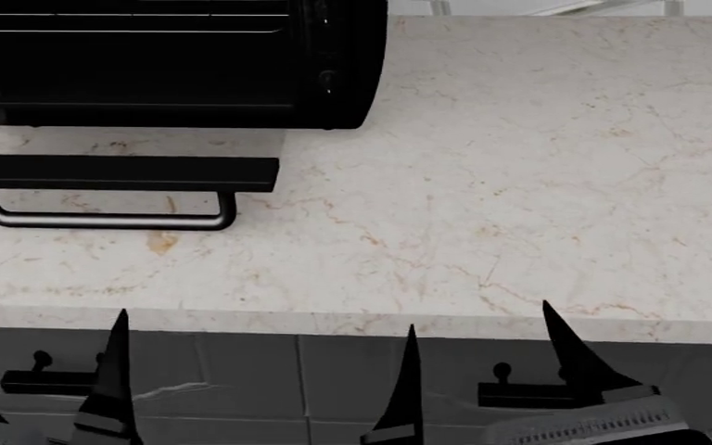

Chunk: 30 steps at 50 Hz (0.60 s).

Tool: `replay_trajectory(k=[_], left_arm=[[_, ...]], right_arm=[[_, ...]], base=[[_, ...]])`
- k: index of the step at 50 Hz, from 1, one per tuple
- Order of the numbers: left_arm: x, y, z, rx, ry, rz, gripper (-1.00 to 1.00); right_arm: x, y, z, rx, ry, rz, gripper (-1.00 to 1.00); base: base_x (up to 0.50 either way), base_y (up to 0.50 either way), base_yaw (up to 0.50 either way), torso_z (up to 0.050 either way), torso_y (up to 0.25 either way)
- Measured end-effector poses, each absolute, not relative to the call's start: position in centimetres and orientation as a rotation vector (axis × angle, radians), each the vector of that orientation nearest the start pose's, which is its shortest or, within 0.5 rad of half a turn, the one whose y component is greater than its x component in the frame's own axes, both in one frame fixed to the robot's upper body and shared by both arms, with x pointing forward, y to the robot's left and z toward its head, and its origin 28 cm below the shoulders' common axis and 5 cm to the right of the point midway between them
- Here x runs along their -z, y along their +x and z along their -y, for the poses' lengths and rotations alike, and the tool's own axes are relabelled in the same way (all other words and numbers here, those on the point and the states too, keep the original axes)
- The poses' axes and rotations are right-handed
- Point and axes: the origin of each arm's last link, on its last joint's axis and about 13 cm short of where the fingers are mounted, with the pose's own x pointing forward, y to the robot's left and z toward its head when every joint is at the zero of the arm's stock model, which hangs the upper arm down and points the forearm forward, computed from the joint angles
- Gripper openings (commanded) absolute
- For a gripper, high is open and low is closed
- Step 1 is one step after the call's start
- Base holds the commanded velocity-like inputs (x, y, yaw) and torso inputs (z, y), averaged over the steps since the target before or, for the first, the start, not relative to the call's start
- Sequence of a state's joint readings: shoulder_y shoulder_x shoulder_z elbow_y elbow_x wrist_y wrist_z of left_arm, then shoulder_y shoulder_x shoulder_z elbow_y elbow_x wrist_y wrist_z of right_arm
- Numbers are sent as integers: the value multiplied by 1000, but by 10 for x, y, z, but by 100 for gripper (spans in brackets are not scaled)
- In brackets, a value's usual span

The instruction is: Fully slide the toaster oven rack0 out.

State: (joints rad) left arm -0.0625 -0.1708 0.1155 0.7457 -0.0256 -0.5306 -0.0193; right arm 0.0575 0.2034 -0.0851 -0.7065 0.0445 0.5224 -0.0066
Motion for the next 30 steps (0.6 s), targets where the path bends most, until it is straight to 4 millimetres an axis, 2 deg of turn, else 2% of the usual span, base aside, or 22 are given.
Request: replay_trajectory(k=[21,26,30], left_arm=[[-154,191,-212,115,152,288,100],[-161,193,-212,102,154,284,100],[-176,196,-210,116,150,282,100]], right_arm=[[-158,188,110,-178,-155,285,100],[-164,189,111,-179,-157,276,100],[-178,191,111,-186,-173,281,100]], base=[[0,500,0,44,98],[0,0,0,0,0],[0,0,0,0,0]])
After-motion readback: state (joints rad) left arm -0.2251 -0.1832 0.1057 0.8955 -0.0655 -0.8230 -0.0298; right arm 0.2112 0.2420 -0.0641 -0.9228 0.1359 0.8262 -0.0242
